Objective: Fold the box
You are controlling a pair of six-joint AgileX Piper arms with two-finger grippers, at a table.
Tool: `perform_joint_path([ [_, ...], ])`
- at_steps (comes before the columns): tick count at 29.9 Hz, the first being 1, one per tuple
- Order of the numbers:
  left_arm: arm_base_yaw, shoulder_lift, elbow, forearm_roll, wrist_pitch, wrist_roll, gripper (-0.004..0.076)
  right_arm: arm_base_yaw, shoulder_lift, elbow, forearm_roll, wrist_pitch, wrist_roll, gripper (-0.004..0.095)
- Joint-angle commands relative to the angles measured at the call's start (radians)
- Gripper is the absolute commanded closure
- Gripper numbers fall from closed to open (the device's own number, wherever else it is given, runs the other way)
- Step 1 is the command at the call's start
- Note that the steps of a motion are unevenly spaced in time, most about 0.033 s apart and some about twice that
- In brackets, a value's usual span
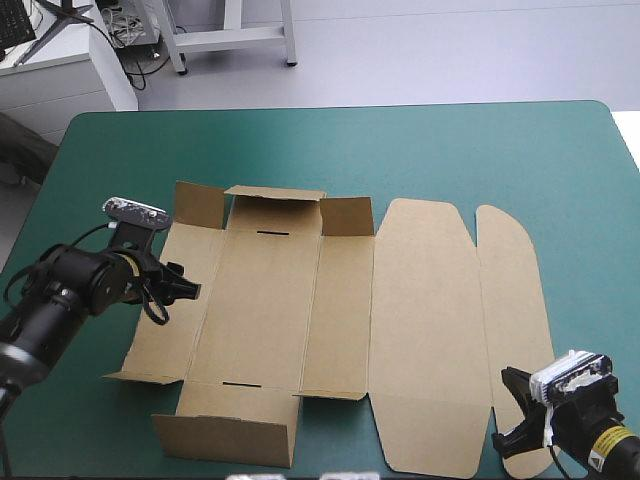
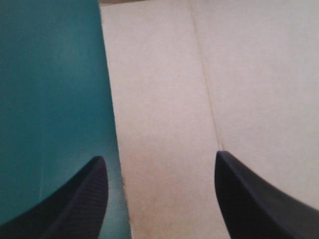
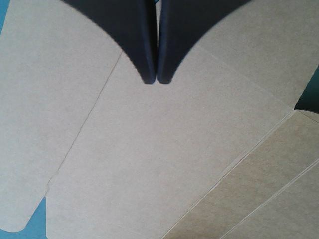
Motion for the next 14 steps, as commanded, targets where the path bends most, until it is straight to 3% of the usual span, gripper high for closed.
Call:
perform_joint_path([
  [1, 0.103, 0.058, -0.053, -0.025, -0.022, 0.005, 0.0282, -0.003, 0.008, -0.023, -0.004, -0.070, -0.006, 0.0927],
  [7, 0.339, 0.134, -0.053, -0.325, -0.027, 0.305, 0.0282, -0.003, 0.008, -0.023, -0.004, -0.070, -0.006, 0.0927],
  [11, 0.489, 0.179, -0.053, -0.544, 0.022, 0.572, 0.0282, -0.003, 0.008, -0.023, -0.001, -0.070, -0.006, 0.0927],
  [14, 0.578, 0.218, -0.053, -0.648, 0.067, 0.682, 0.0282, -0.003, 0.008, -0.023, -0.001, -0.071, -0.006, 0.0927],
])
